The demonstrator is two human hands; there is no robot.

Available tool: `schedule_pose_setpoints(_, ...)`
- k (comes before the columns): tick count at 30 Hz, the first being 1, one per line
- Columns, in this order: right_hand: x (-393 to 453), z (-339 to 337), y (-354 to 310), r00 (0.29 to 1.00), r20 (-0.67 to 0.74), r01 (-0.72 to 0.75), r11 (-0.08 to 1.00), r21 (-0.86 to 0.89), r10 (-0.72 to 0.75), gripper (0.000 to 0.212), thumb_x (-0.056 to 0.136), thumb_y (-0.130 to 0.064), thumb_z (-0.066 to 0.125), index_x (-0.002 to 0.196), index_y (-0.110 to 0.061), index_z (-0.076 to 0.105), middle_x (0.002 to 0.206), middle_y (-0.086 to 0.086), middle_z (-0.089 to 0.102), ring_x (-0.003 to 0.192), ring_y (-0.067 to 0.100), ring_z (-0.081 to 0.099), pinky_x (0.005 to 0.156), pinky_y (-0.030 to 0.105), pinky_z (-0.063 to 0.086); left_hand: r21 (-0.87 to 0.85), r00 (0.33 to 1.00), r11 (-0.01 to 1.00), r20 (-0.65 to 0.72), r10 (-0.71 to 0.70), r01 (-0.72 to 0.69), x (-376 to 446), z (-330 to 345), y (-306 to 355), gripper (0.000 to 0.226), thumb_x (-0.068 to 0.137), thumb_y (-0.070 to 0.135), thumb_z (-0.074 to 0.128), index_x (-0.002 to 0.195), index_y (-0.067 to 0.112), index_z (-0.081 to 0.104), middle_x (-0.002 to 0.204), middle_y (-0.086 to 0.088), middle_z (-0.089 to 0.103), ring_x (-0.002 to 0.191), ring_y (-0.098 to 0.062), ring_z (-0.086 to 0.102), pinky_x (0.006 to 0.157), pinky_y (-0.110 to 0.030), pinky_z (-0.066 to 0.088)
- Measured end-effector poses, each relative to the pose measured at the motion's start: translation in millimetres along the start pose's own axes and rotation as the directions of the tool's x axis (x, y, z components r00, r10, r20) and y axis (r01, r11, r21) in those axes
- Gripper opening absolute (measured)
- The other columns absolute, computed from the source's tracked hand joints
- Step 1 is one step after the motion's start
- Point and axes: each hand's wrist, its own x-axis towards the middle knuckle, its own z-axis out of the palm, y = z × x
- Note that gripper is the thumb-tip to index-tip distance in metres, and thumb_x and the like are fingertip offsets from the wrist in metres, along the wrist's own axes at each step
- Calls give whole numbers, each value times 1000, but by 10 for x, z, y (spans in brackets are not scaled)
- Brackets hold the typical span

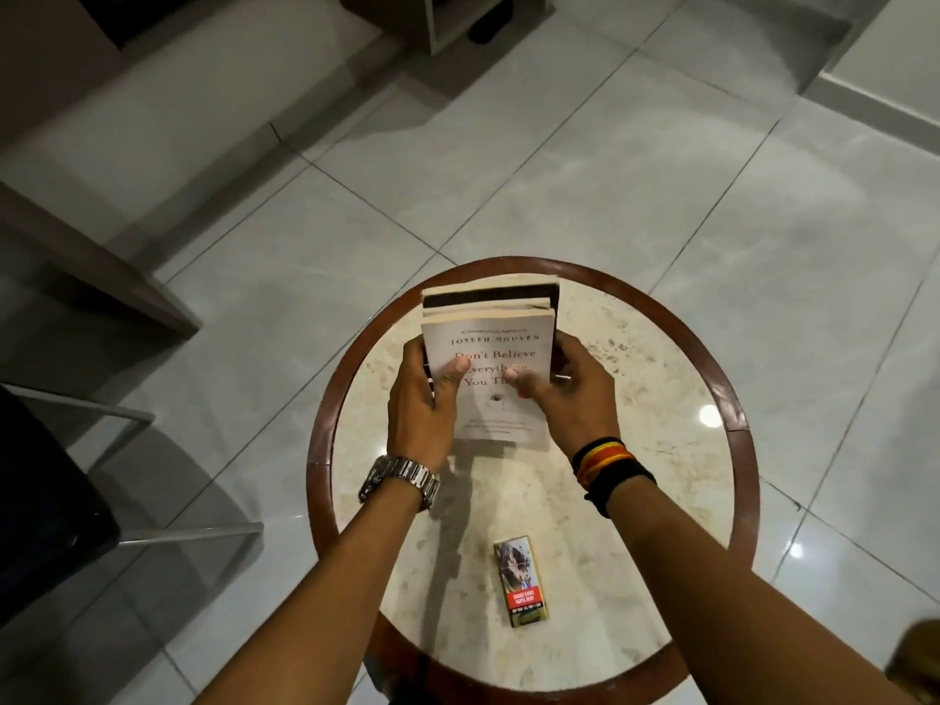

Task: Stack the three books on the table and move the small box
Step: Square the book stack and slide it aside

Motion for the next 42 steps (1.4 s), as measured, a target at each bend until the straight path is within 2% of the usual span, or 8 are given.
schedule_pose_setpoints(8, 305, -788, 89, 973, -87, -218, 975, -49, 214, 46, 80, -34, 84, 119, -17, 68, 104, -7, 69, 75, -2, 64, 46, 1, 44, 4, 973, 975, 66, -221, 221, 101, 848, 360, 37, 97, 48, 71, 118, 21, 59, 116, 0, 69, 85, -9, 66, 63, -22, 47)
schedule_pose_setpoints(17, 520, -1220, 563, 918, -109, -391, 915, -97, 381, 21, 87, -27, 77, 104, -16, 71, 107, 4, 78, 81, 20, 75, 68, 30, 61, 58, 931, 931, 34, -363, 361, 186, 1712, 196, 48, 94, 48, 75, 127, 16, 63, 131, -8, 75, 105, -27, 72, 83, -35, 56)
schedule_pose_setpoints(23, 632, -1346, 697, 899, -147, -430, 893, -130, 411, 13, 87, -18, 77, 93, -13, 67, 94, 1, 73, 61, 4, 64, 45, 13, 43, 86, 934, 932, 28, -356, 353, 175, 1931, 146, 40, 94, 32, 77, 128, 12, 67, 127, -9, 78, 112, -32, 75, 92, -40, 61)
schedule_pose_setpoints(26, 649, -1359, 739, 878, -186, -468, 873, -134, 442, 24, 88, -16, 77, 109, -12, 67, 95, -3, 63, 61, 3, 57, 46, 10, 34, 94, 933, 928, 1, -361, 359, 147, 1967, 152, 35, 96, 25, 75, 127, 13, 68, 127, -10, 78, 111, -32, 76, 86, -36, 58)
schedule_pose_setpoints(30, 617, -1371, 669, 870, -194, -479, 870, -115, 453, 48, 87, -14, 78, 131, -7, 60, 121, 4, 69, 80, 17, 64, 53, 16, 45, 103, 946, 941, -6, -323, 322, 91, 1962, 154, 35, 100, 24, 69, 133, 12, 67, 132, -9, 76, 111, -28, 74, 83, -33, 55)
schedule_pose_setpoints(34, 453, -1296, 522, 903, -254, -389, 910, -142, 346, 48, 89, -17, 75, 133, -9, 59, 134, 8, 65, 115, 25, 64, 94, 40, 56, 117, 965, 958, -29, -260, 261, -1, 1671, 28, 42, 106, 28, 59, 147, 17, 60, 149, -8, 64, 133, -29, 64, 107, -45, 57)
schedule_pose_setpoints(38, -69, -1107, 434, 966, -222, -186, 954, -235, 133, 36, 91, -23, 70, 126, -21, 62, 124, -2, 65, 109, 14, 62, 91, 35, 56, 282, 996, 957, -82, -44, 66, -136, 939, -404, 44, 112, 20, 45, 153, 11, 56, 162, -14, 53, 151, -33, 48, 124, -52, 43)
schedule_pose_setpoints(42, -843, -774, 529, 988, -123, -124, 944, -306, 90, 33, 89, -27, 73, 120, -21, 64, 111, -4, 63, 93, 11, 62, 80, 38, 59, 605, 993, 796, -95, 75, -3, -259, 141, -982, 65, 108, 38, 27, 165, 10, 38, 177, -13, 29, 165, -31, 26, 134, -52, 23)
